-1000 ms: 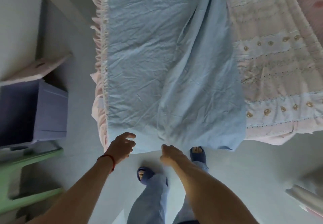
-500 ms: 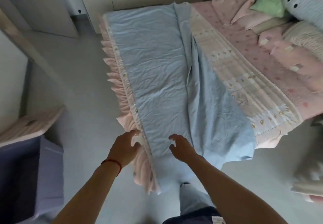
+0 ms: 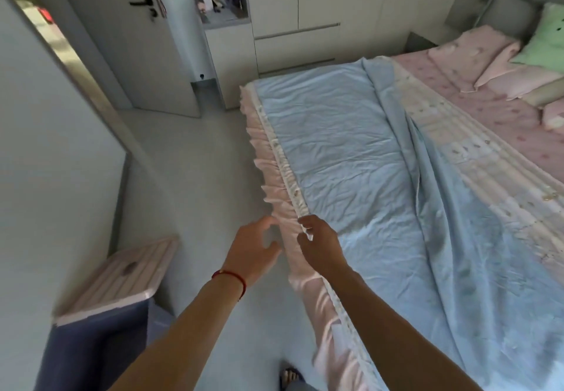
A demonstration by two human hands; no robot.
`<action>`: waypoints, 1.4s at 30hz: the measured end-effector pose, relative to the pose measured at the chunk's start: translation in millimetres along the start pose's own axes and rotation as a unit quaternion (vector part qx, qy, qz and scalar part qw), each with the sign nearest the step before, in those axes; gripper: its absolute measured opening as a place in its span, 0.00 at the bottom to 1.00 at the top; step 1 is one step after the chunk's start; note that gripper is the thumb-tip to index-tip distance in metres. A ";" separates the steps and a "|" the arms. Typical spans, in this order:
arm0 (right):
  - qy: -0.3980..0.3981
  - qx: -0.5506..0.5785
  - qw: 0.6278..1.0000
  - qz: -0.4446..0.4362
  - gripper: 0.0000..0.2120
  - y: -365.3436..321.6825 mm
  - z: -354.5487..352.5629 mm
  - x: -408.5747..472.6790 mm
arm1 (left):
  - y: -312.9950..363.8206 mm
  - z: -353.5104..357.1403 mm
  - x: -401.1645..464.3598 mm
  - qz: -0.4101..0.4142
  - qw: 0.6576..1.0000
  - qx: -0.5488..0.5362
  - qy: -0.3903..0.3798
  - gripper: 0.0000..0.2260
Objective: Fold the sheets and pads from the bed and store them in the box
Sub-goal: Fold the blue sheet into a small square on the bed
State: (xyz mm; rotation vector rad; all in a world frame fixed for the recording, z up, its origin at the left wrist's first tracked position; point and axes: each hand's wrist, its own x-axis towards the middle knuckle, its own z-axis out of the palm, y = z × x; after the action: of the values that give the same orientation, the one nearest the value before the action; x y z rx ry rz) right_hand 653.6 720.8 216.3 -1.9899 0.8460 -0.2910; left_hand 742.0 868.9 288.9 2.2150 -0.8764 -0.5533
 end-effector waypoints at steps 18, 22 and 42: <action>0.142 0.003 0.990 0.019 0.17 -170.6 138.5 319.4 | -123.1 -220.3 389.9 -0.062 0.943 -0.320 -0.064 0.07; 0.179 0.004 0.984 0.028 0.19 -203.0 171.4 392.2 | -147.0 -269.6 484.3 -0.024 0.968 -0.244 -0.059 0.04; 0.230 0.057 0.964 0.119 0.15 -311.5 222.9 962.9 | -197.3 -431.6 1063.8 0.170 0.967 0.056 -0.179 0.27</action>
State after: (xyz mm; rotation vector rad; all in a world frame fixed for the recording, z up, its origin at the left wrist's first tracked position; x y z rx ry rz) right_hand 1614.5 333.1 231.3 -1.7144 1.3175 -0.6615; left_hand 1808.1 399.8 297.4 2.0260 -1.4755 -0.7632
